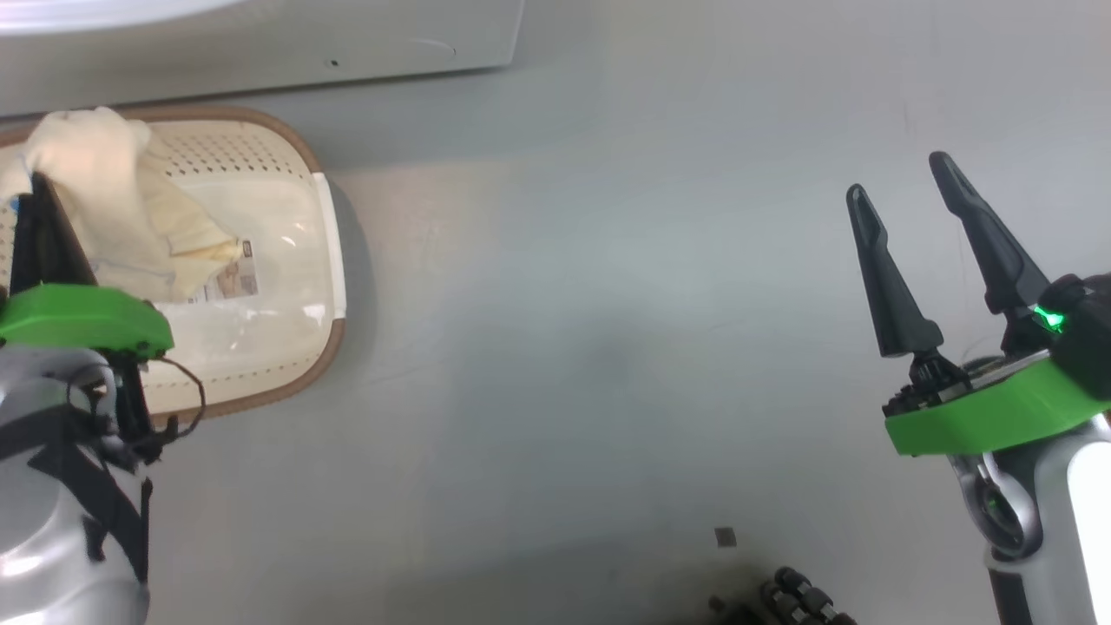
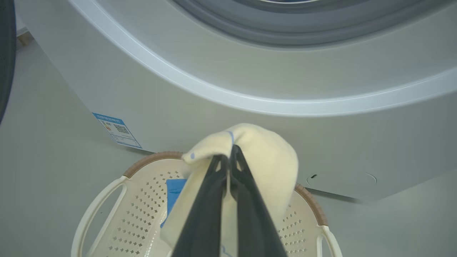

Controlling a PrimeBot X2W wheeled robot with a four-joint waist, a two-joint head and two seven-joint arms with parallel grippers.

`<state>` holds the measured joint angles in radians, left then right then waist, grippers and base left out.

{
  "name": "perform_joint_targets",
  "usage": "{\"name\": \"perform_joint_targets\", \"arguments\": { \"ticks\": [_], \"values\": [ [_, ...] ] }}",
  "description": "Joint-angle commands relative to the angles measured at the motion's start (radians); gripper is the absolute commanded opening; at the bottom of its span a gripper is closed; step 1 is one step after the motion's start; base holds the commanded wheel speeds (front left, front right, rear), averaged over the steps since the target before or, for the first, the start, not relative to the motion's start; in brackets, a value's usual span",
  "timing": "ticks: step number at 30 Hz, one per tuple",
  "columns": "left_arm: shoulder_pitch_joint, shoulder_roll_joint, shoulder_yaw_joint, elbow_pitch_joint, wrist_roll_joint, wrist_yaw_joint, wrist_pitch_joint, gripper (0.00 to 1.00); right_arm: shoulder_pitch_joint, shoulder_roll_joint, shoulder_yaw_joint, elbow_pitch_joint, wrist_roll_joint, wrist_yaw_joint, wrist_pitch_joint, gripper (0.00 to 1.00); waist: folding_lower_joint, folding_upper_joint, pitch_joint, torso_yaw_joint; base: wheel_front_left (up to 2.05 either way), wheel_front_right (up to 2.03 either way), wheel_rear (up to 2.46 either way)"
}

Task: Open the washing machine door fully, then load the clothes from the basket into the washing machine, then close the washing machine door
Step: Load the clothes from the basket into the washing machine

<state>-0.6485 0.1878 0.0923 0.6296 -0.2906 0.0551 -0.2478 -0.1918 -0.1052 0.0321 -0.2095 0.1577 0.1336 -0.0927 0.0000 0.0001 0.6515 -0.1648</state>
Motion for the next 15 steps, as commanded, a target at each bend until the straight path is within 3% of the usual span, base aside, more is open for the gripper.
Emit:
{"name": "perform_joint_targets", "arguments": {
  "ticks": [1, 15],
  "values": [
    [0.045, 0.026, 0.034, -0.062, 0.017, 0.007, -0.014, 0.0, 0.033, -0.02, 0.007, -0.025, -0.004, -0.003, 0.011, 1.0, 0.0, -0.0001, -0.073, 0.025, 0.0, 0.0, 0.0],
    [0.333, -0.046, 0.017, -0.31, 0.087, -0.005, -0.014, 0.0, 0.122, -0.041, 0.003, 0.013, 0.001, -0.003, 0.053, 1.0, 0.0, -0.0001, -0.336, 0.057, 0.0, 0.0, 0.0]
  ]
}}
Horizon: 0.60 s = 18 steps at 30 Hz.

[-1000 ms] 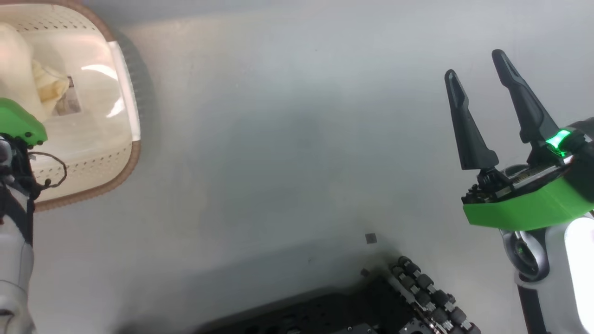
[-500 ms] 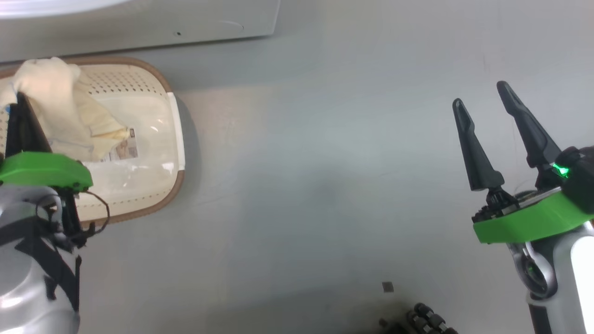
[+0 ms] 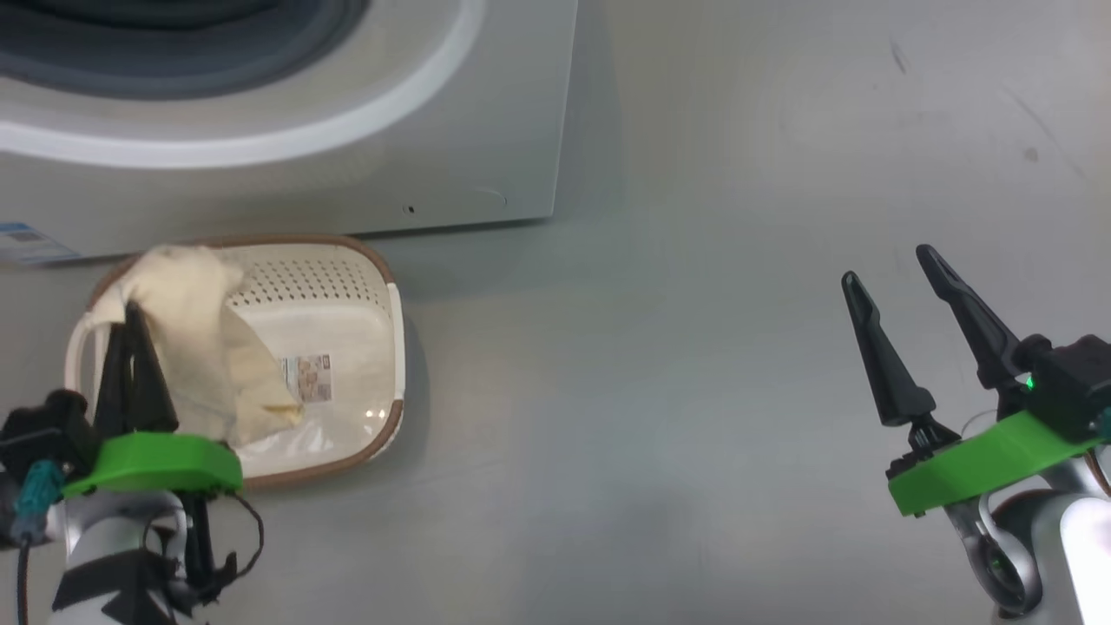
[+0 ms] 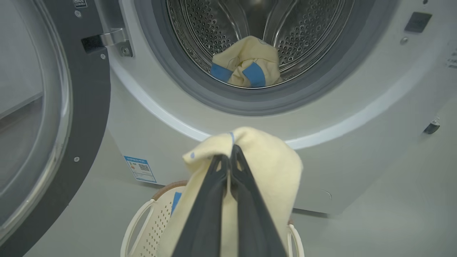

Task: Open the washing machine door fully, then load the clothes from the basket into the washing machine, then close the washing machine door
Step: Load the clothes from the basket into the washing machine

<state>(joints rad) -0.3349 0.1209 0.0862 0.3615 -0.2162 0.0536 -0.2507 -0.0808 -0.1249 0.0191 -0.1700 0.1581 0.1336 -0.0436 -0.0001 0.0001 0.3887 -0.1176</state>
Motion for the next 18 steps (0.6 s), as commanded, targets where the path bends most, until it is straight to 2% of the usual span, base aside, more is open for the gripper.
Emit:
{"name": "perform_joint_targets", "arguments": {
  "ticks": [1, 11, 18],
  "values": [
    [0.035, 0.02, 0.02, -0.046, 0.012, -0.006, -0.011, 0.0, 0.017, -0.022, 0.016, -0.024, 0.001, -0.003, 0.007, 1.0, 0.0001, -0.0001, -0.09, 0.01, 0.0, 0.0, 0.0],
    [0.156, -0.003, -0.032, -0.098, 0.022, -0.014, 0.019, 0.0, 0.062, -0.037, 0.0, -0.007, -0.005, -0.003, 0.03, 1.0, 0.0001, -0.0001, -0.221, 0.024, 0.0, 0.0, 0.0],
    [0.228, -0.012, -0.067, -0.157, 0.028, -0.011, 0.061, 0.0, 0.086, -0.047, 0.001, -0.01, -0.007, -0.003, 0.047, 1.0, 0.0001, -0.0001, -0.272, 0.044, 0.0, 0.0, 0.0]
  ]
}}
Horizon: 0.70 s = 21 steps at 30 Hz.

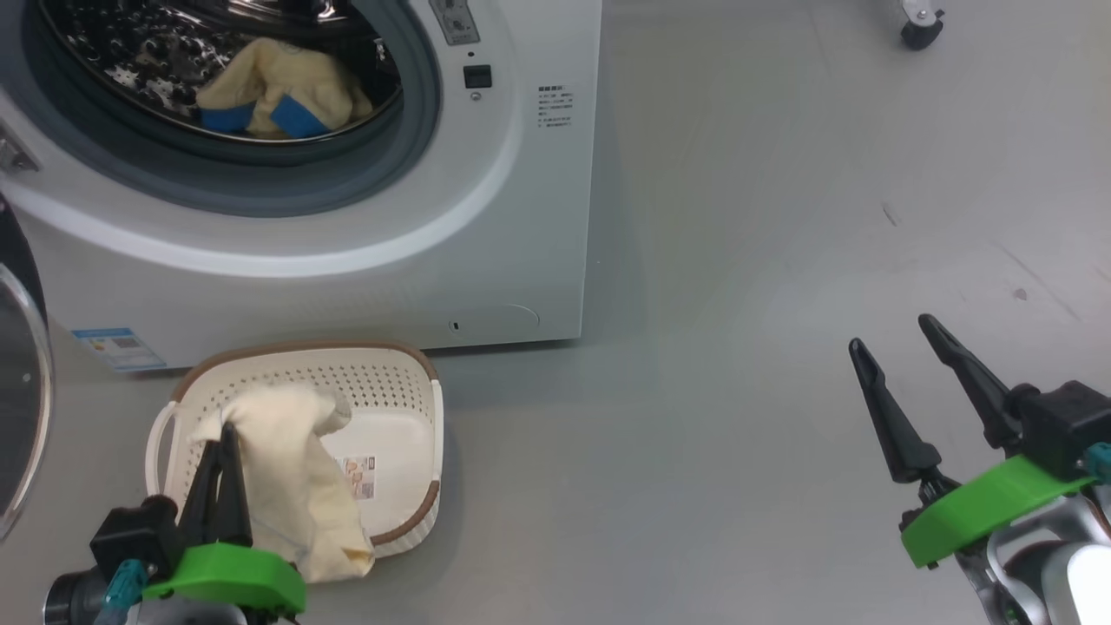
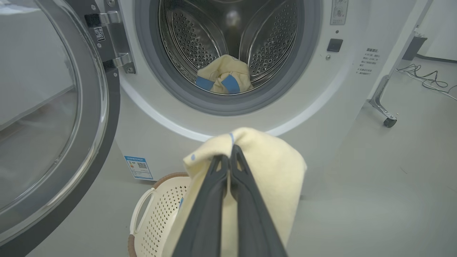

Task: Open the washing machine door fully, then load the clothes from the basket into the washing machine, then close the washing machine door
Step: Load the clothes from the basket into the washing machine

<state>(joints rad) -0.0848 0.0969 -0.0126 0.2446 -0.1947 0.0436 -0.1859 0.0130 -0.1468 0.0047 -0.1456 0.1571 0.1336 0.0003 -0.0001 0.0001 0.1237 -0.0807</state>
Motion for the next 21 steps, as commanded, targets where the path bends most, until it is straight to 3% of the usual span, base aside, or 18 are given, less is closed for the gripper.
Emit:
{"name": "perform_joint_targets", "arguments": {
  "ticks": [1, 21],
  "values": [
    [-0.015, 0.011, 0.029, -0.047, 0.006, -0.002, 0.0, 0.0, -0.005, -0.027, 0.018, -0.034, -0.008, -0.003, 0.006, 1.0, 0.0001, -0.0001, -0.011, 0.009, 0.0, 0.0, 0.0],
    [0.018, 0.016, 0.008, -0.072, -0.017, 0.001, 0.025, 0.0, -0.016, -0.034, 0.047, -0.028, -0.002, -0.003, 0.008, 1.0, 0.0001, -0.0001, -0.024, 0.03, 0.0, 0.0, 0.0]
  ]
}}
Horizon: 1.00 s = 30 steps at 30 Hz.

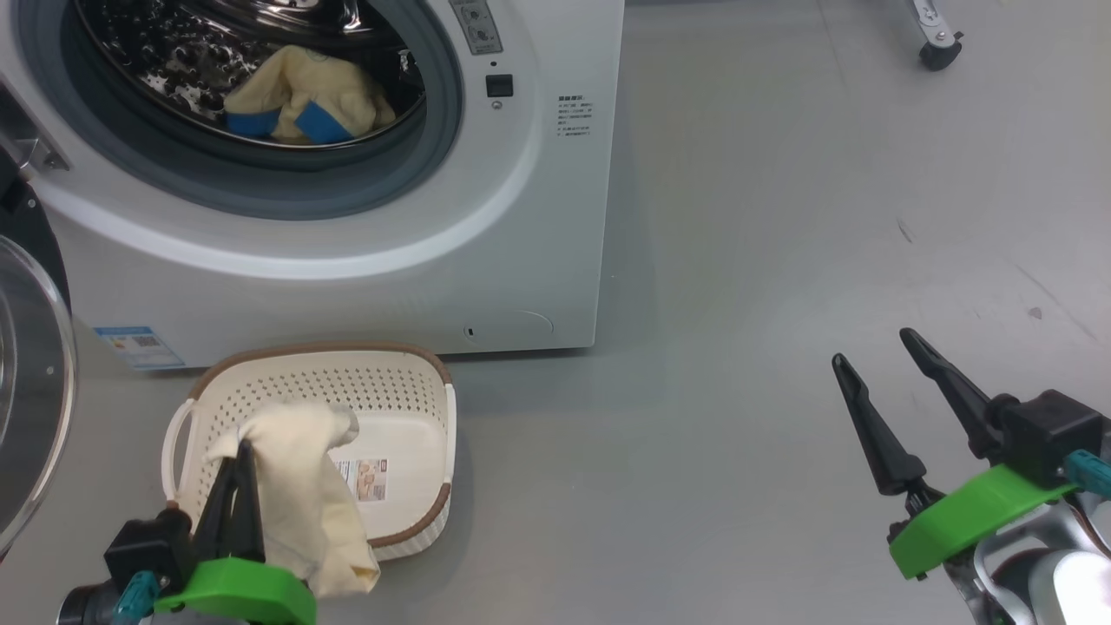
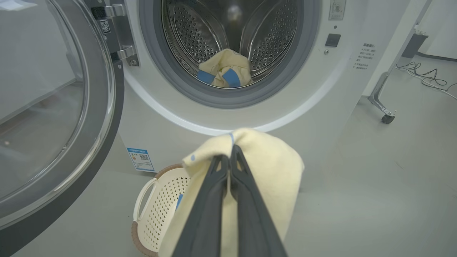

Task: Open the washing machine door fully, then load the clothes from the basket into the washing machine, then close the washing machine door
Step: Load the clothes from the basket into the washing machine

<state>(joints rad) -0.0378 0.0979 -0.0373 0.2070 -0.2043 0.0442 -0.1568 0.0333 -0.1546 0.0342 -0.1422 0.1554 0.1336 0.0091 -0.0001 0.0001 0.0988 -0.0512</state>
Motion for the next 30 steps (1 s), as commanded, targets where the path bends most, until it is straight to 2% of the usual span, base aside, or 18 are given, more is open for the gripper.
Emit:
{"name": "perform_joint_targets", "arguments": {
  "ticks": [1, 10, 20, 25, 30],
  "values": [
    [-0.03, 0.016, 0.033, -0.033, -0.008, 0.001, -0.005, 0.0, -0.037, -0.027, 0.018, -0.03, 0.0, -0.003, -0.001, 1.0, 0.0001, -0.0001, 0.003, 0.0, 0.0, 0.0, 0.0],
    [-0.057, 0.019, 0.028, -0.017, -0.012, 0.008, -0.01, 0.0, -0.045, -0.025, 0.028, -0.024, 0.006, -0.003, -0.006, 1.0, 0.0001, -0.0001, 0.023, -0.006, 0.0, 0.0, 0.0],
    [-0.175, 0.047, 0.045, 0.005, -0.034, 0.004, 0.0, 0.0, -0.084, -0.013, 0.074, -0.009, 0.017, -0.003, -0.024, 1.0, 0.0001, -0.0001, 0.113, -0.057, 0.0, 0.0, 0.0],
    [-0.3, 0.091, 0.067, 0.026, -0.047, -0.004, 0.025, 0.0, -0.128, 0.005, 0.101, 0.007, 0.023, -0.003, -0.047, 1.0, 0.0001, -0.0001, 0.189, -0.109, 0.0, 0.0, 0.0],
    [-0.461, 0.177, 0.11, 0.029, -0.062, -0.005, 0.106, 0.0, -0.19, 0.034, 0.135, 0.045, 0.035, -0.003, -0.096, 1.0, 0.0001, -0.0001, 0.294, -0.176, 0.0, 0.0, 0.0]
  ]
}}
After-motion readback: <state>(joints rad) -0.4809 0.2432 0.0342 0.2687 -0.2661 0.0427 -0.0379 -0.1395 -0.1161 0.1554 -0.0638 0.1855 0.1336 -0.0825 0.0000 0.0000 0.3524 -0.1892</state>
